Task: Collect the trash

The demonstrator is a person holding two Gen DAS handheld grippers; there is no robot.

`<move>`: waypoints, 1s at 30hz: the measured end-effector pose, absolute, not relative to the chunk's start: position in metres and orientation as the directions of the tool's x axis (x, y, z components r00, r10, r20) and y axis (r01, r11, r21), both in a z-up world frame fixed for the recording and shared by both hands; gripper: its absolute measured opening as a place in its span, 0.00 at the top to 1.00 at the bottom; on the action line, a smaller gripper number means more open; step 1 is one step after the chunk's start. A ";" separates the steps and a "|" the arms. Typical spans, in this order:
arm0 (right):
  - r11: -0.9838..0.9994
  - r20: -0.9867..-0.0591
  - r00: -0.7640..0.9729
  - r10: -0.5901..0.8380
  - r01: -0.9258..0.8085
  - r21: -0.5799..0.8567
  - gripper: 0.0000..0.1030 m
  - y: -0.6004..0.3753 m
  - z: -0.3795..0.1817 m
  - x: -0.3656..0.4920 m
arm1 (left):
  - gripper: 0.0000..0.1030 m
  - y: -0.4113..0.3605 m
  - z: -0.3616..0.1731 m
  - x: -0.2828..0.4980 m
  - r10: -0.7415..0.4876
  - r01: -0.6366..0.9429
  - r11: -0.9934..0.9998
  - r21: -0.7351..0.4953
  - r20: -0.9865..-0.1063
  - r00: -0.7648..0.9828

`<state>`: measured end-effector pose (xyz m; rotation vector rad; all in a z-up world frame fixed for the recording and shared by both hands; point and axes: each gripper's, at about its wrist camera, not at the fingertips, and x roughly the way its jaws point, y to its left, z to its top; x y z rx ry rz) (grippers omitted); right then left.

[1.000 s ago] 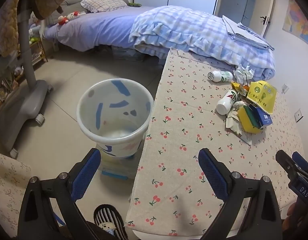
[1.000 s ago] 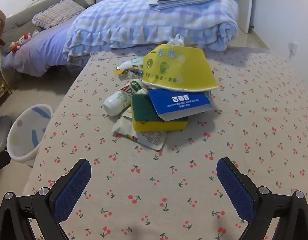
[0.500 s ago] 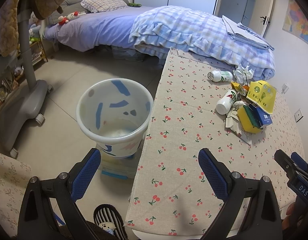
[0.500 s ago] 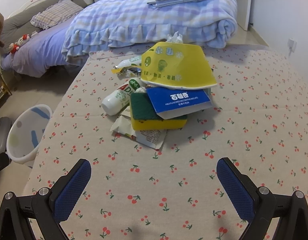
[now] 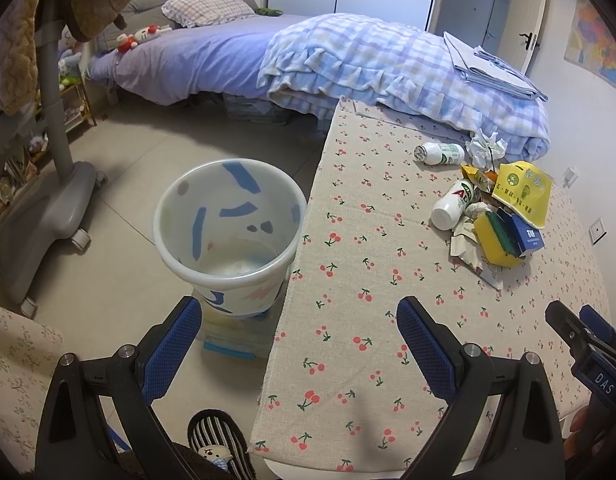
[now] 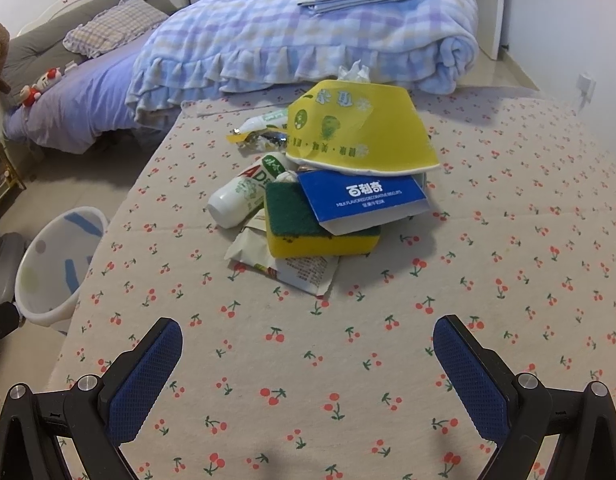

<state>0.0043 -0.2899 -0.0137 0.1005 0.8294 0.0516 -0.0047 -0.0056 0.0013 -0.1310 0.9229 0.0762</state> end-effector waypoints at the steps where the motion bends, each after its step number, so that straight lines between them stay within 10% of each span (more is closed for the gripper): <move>1: 0.994 -0.733 0.675 0.087 -0.006 0.113 0.00 -0.291 -0.013 0.005 | 0.04 -0.005 0.001 -0.005 0.009 -0.121 0.989 -0.080 -0.799 0.601; 30: 0.990 -0.731 0.675 0.104 -0.003 0.138 0.00 -0.292 -0.011 0.004 | 0.04 -0.006 0.001 -0.005 0.013 -0.124 0.989 -0.077 -0.798 0.602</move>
